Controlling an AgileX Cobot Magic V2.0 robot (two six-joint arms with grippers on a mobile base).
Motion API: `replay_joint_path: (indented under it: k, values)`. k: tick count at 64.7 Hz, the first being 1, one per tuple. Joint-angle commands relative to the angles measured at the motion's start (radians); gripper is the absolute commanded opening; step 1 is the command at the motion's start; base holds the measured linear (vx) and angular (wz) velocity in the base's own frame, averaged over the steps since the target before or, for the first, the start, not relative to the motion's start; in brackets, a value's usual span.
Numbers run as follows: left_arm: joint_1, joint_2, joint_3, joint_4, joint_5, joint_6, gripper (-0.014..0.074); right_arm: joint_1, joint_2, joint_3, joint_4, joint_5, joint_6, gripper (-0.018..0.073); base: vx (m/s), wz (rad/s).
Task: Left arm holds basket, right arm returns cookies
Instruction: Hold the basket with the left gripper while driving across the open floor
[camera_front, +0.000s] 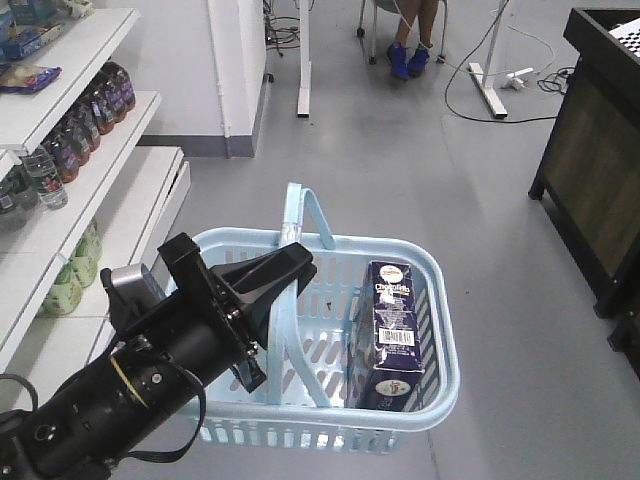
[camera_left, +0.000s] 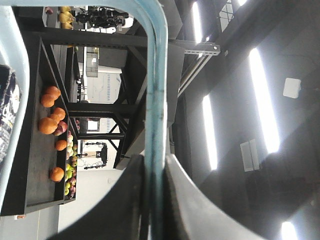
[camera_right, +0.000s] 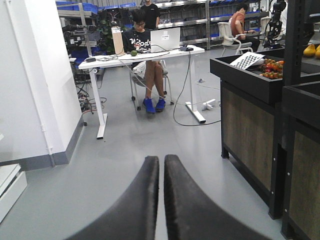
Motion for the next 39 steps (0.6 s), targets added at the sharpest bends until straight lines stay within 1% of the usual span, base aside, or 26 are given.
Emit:
replay_joint_path:
  k: [1,39]
  values:
    - [-0.002,-0.041,-0.027,-0.012,-0.287,-0.001,0.0,-0.004,0.011,0.018,-0.003,-0.072,-0.014,-0.0006,0.32,-0.06]
    - [-0.002,-0.041,-0.027,-0.012,-0.287,-0.001,0.0,-0.004,0.011,0.018,-0.003,-0.072,-0.014,-0.0006,0.37,-0.05]
